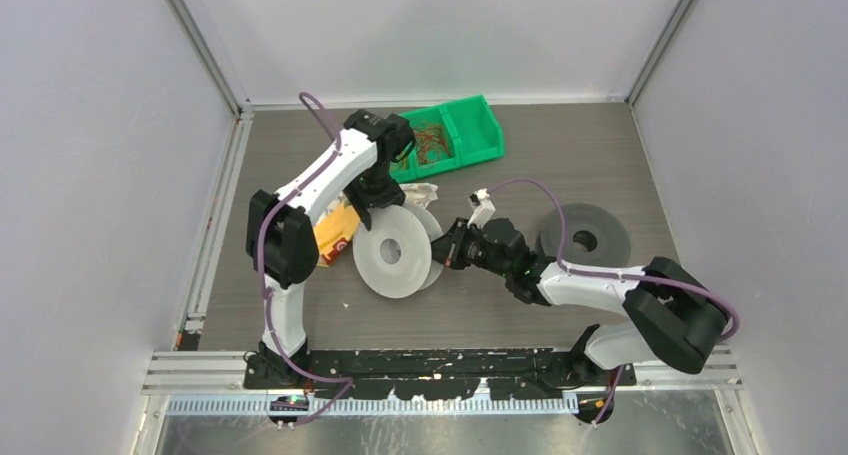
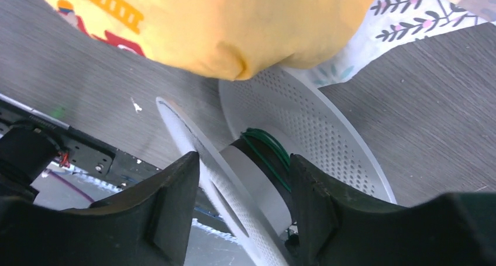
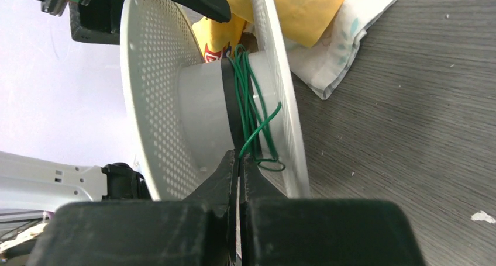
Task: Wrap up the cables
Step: Place the cable reel at the center of the board.
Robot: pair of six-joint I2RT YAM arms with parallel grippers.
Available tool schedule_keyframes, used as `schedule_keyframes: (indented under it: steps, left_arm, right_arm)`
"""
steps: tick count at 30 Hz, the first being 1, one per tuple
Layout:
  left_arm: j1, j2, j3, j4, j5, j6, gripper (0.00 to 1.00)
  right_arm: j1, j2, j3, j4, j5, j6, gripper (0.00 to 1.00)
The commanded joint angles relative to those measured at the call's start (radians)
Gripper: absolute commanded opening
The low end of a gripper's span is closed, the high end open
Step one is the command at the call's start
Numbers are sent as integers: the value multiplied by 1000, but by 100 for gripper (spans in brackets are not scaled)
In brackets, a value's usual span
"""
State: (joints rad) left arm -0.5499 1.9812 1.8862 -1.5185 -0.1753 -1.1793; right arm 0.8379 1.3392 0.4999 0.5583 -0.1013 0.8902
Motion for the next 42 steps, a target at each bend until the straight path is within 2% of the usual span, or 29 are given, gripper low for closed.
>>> schedule_keyframes:
  steps: [1, 8, 12, 15, 17, 19, 23, 25, 30, 42]
  left_arm:
    - [-4, -32, -15, 111, 35, 76, 60]
    - [-4, 17, -44, 250, 96, 173, 60]
    - [-5, 44, -33, 268, 87, 202, 61]
    - [-7, 81, -3, 259, 78, 233, 63]
    - [-8, 99, 10, 258, 76, 252, 65]
    - [-11, 104, 10, 262, 68, 263, 66]
    - [-11, 94, 0, 277, 59, 265, 66]
    - [-12, 88, 2, 282, 59, 268, 65]
    - [-11, 74, 9, 288, 54, 279, 65]
    - [-28, 34, 25, 271, 26, 290, 64]
  right_arm:
    - [-38, 64, 7, 124, -72, 68, 1]
    - [-144, 219, 63, 212, -235, 169, 1]
    - [-187, 286, 49, 286, -275, 272, 1]
    - [-200, 321, 44, 288, -294, 290, 2]
    - [-204, 336, 52, 275, -306, 296, 23]
    - [-204, 333, 45, 269, -298, 303, 32]
    - [-209, 273, 45, 124, -235, 274, 38]
    - [-211, 225, 54, 29, -199, 250, 48]
    - [-213, 129, 102, -214, -117, 164, 54]
    - [-212, 35, 133, -361, -37, 96, 57]
